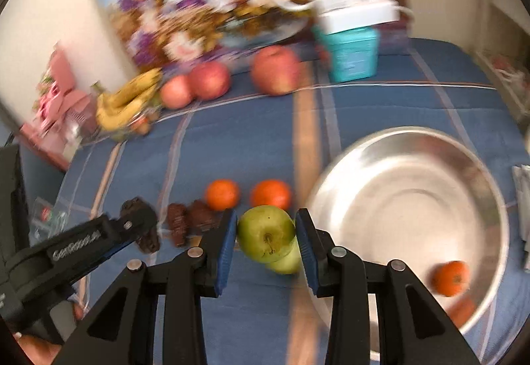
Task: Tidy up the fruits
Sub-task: 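Grasp a green pear with the right tool while the left tool carries the date, drop both in plate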
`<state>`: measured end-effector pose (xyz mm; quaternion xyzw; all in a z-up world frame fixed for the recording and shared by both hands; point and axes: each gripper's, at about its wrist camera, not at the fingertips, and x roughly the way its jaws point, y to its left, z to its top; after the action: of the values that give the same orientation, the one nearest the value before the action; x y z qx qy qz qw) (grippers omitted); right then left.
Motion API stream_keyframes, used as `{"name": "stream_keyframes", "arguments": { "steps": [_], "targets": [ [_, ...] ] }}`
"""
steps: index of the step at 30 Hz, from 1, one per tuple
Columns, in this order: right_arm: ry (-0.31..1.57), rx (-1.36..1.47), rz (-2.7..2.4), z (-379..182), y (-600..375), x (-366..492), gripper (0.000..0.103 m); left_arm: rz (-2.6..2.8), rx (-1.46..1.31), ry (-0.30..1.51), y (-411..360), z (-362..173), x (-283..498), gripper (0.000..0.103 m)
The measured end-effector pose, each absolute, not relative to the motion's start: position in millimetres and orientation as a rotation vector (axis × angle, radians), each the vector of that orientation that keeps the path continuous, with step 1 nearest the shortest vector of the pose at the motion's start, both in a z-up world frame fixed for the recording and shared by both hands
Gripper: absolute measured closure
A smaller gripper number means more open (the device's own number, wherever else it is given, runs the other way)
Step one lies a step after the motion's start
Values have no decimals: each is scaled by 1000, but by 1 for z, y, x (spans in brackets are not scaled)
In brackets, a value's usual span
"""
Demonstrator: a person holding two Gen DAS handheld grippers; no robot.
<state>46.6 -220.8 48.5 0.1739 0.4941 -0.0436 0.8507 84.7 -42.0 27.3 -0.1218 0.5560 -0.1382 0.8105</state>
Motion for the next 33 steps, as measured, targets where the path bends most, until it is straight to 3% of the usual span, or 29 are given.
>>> {"name": "stream_keyframes", "arguments": {
  "steps": [12,33],
  "targets": [
    [1039,400,-443,47,-321,9,65,-596,-48,1204,-157,12,48,64],
    [1077,440,-456,33,-332,8,65,-566,-60,1250,-150,0,53,58]
  ]
}}
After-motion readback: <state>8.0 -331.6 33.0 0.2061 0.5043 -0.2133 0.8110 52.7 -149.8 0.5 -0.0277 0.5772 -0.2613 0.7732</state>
